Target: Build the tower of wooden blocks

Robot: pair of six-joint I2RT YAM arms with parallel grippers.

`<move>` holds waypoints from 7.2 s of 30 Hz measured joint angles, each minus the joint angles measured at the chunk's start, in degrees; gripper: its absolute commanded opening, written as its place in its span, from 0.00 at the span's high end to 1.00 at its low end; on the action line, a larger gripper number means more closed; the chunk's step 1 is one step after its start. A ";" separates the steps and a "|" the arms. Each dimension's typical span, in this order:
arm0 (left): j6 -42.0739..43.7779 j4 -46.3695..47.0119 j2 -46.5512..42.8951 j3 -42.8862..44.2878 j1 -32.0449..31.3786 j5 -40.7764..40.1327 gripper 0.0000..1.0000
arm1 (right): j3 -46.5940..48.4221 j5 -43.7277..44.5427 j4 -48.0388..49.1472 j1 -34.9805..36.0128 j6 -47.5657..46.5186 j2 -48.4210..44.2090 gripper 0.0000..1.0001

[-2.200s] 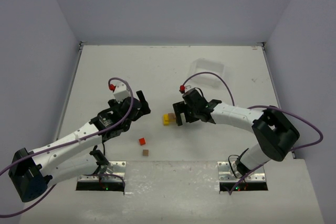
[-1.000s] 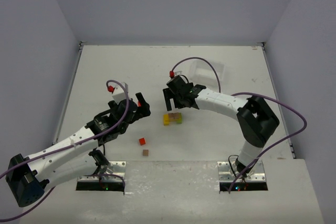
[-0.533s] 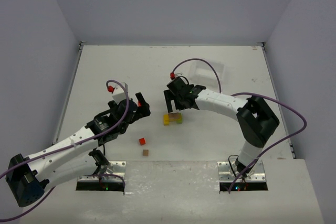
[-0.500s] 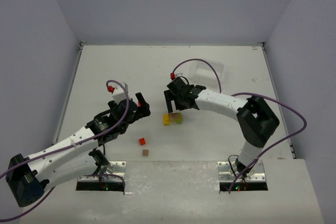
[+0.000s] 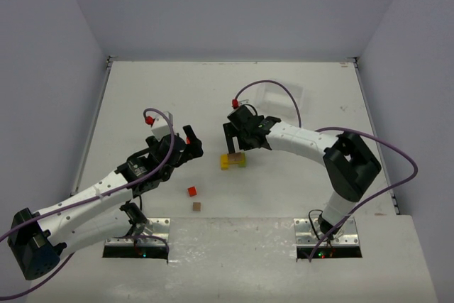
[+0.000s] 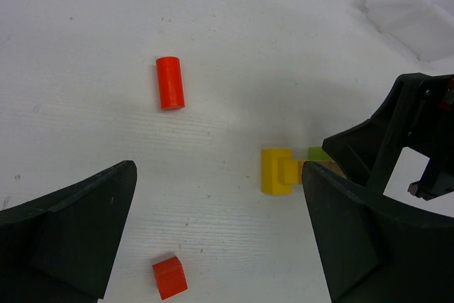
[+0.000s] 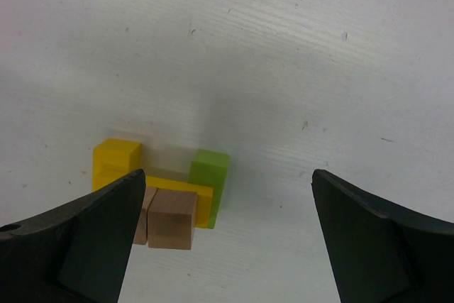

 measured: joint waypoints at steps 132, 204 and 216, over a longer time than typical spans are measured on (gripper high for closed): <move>-16.10 -14.58 4.01 -5.85 -0.09 14.04 0.02 | -32.22 4.69 10.43 -3.52 4.98 -34.99 0.01; 1.33 -17.51 47.48 39.85 -5.81 20.01 0.92 | -34.03 15.57 9.27 -8.76 5.99 -34.12 0.01; 1.73 -17.55 48.50 39.89 -5.95 21.23 0.92 | -34.03 15.46 8.95 -9.31 6.01 -34.07 0.01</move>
